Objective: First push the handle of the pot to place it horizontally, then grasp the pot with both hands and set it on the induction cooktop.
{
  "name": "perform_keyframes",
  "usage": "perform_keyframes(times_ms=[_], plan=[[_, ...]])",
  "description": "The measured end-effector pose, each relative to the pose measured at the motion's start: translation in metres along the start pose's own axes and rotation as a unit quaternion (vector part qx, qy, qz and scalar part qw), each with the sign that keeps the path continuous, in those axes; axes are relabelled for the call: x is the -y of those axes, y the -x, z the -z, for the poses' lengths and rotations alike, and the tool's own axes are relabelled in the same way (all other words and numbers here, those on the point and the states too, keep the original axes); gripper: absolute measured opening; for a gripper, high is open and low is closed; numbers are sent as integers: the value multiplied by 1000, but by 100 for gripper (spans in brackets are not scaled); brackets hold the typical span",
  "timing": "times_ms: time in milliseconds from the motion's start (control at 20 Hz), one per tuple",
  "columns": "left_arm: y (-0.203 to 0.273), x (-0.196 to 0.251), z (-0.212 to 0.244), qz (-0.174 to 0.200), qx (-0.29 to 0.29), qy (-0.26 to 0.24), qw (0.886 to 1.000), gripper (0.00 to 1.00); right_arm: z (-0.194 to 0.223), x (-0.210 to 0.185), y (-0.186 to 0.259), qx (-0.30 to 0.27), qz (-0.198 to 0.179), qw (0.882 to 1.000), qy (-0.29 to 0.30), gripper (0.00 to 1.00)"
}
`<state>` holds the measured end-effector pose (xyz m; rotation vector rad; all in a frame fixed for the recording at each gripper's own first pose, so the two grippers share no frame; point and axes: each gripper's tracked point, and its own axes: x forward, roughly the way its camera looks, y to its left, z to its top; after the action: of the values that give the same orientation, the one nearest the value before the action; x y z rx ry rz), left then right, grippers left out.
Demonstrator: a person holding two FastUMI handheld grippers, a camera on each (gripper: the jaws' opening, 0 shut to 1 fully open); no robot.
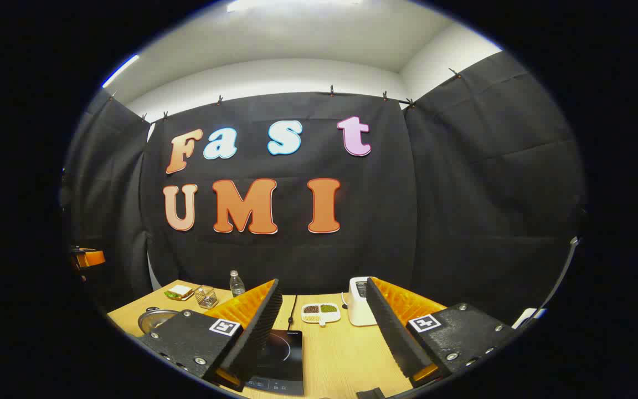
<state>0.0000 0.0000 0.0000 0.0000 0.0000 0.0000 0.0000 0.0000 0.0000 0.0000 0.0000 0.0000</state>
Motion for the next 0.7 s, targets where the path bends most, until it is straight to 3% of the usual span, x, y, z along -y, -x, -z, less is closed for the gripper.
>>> perform_keyframes(times_ms=[350, 400, 450, 700], plan=[[5, -15, -10, -21, 17, -23, 999, 75, 4, -5, -4, -3, -6, 1000, -2, 95], [6, -19, -10, -26, 19, -26, 999, 75, 4, -5, -4, -1, -7, 1000, 0, 100], [6, -23, -8, -31, 20, -24, 999, 75, 5, -5, -3, -1, -7, 1000, 2, 95], [9, -32, -4, -40, 19, -21, 999, 75, 7, -10, -2, -4, -13, 1000, -3, 95]])
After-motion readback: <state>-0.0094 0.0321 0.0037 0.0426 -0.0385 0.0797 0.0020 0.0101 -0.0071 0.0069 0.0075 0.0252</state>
